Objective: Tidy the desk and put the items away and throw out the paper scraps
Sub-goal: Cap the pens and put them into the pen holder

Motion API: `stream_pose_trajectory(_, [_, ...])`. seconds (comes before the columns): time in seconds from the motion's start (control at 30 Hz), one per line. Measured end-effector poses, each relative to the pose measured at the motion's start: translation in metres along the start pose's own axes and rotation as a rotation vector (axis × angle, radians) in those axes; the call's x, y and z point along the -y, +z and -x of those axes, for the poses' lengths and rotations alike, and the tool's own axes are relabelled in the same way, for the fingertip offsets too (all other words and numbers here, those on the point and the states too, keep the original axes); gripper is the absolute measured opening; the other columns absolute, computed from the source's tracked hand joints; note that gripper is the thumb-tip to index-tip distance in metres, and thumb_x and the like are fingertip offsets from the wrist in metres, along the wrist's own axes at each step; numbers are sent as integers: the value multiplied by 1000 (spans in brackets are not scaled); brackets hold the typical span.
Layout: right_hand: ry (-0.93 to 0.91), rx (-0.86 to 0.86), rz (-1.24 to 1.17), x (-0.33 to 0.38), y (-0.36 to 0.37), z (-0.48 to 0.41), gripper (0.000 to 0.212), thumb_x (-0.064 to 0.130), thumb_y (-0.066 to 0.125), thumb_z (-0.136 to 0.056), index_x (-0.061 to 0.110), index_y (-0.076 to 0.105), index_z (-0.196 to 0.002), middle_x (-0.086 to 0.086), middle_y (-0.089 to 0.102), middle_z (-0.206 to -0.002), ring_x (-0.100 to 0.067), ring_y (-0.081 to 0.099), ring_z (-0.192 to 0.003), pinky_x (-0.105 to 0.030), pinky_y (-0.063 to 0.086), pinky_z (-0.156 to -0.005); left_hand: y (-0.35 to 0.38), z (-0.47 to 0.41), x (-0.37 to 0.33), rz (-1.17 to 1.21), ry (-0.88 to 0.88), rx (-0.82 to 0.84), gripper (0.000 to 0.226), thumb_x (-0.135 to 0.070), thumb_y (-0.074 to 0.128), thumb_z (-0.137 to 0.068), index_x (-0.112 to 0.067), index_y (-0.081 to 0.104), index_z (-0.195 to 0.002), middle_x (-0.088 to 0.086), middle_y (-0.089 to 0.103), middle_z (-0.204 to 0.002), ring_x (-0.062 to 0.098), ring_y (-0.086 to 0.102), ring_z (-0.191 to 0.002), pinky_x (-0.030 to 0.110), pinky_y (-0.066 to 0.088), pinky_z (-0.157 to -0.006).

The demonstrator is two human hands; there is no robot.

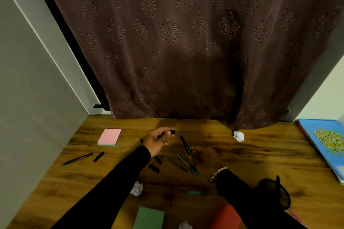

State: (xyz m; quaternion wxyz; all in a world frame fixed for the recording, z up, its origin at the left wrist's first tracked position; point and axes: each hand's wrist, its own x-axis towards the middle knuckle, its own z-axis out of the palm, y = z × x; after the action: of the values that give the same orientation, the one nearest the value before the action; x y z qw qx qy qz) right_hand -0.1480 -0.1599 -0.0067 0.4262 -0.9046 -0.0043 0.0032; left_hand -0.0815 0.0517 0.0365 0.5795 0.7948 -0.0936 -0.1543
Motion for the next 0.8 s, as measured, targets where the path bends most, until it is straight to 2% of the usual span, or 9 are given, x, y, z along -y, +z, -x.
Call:
stream_pose_trajectory(0.07, [-15, 14, 24, -6, 1, -2, 33, 31, 58, -70, 32, 75, -98, 13, 73, -77, -2, 69, -75, -29, 58, -73, 1, 1, -2, -43, 0, 2, 25, -21, 48, -103, -16, 64, -122, 7, 63, -114, 6, 66, -91, 18, 49, -66])
stream_pose_trajectory(0.13, [-21, 16, 45, -9, 3, -4, 33, 32, 57, -70, 34, 75, -98, 14, 74, -79, -1, 68, -75, -27, 57, -73, 3, 1, -5, -129, -1, 14, 24, -26, 47, -103, -20, 64, -120, -8, 63, -99, -7, 60, -70, 17, 45, -64])
stream_pose_trajectory(0.2, [-37, 21, 58, -8, 4, -5, 29, 26, 61, -74, 33, 75, -99, 12, 75, -82, -2, 68, -78, -24, 56, -73, 4, -1, -5, -197, 7, 13, 22, -29, 47, -104, -27, 65, -116, -5, 58, -84, -4, 55, -61, 21, 41, -63])
stream_pose_trajectory(0.3, [-63, 19, 53, -10, 5, -7, 30, 18, 64, -77, 30, 76, -101, 9, 76, -86, -4, 69, -80, -26, 57, -76, 3, -2, -4, -260, 23, 3, 19, -31, 48, -103, -37, 66, -107, 13, 60, -94, 12, 61, -76, 35, 45, -69])
stream_pose_trajectory(0.4, [-101, 5, 128, -10, 4, -8, 33, 27, 56, -77, 34, 74, -104, 5, 77, -91, -11, 71, -84, -36, 58, -77, -2, -1, -6, -372, 42, 56, 18, -31, 51, -102, -40, 66, -103, -3, 65, -97, 17, 63, -82, 35, 49, -75])
stream_pose_trajectory(0.5, [-143, 18, 169, -6, 4, -10, 39, 39, 48, -80, 44, 66, -114, 7, 76, -98, -14, 70, -92, -38, 58, -79, -3, 0, -11, -510, 42, 196, 15, -25, 58, -99, -39, 66, -99, -19, 64, -101, -1, 59, -88, 29, 49, -81])
stream_pose_trajectory(0.6, [-180, 20, 209, -9, 5, -9, 38, 40, 49, -81, 47, 64, -116, 6, 75, -89, -14, 70, -83, -37, 56, -68, 1, 0, -21, -514, 39, 207, 18, -21, 68, -93, -40, 70, -92, -18, 67, -104, 5, 64, -99, 32, 55, -87])
stream_pose_trajectory(0.7, [-219, -43, 153, -13, -4, 0, 26, 34, 55, -82, 33, 73, -101, 5, 75, -82, -14, 69, -77, -33, 52, -65, 15, -4, -32, -456, 48, 251, 24, -14, 72, -89, -37, 72, -87, -12, 68, -104, 13, 65, -105, 35, 55, -90])
stream_pose_trajectory(0.8, [-215, -93, 74, -12, -26, 11, 12, 28, 59, -83, 22, 68, -77, 7, 64, -66, -12, 59, -61, -34, 46, -57, 45, -3, -39, -301, 34, 298, 23, -14, 72, -89, -28, 71, -106, -2, 68, -107, 17, 66, -106, 41, 53, -95])
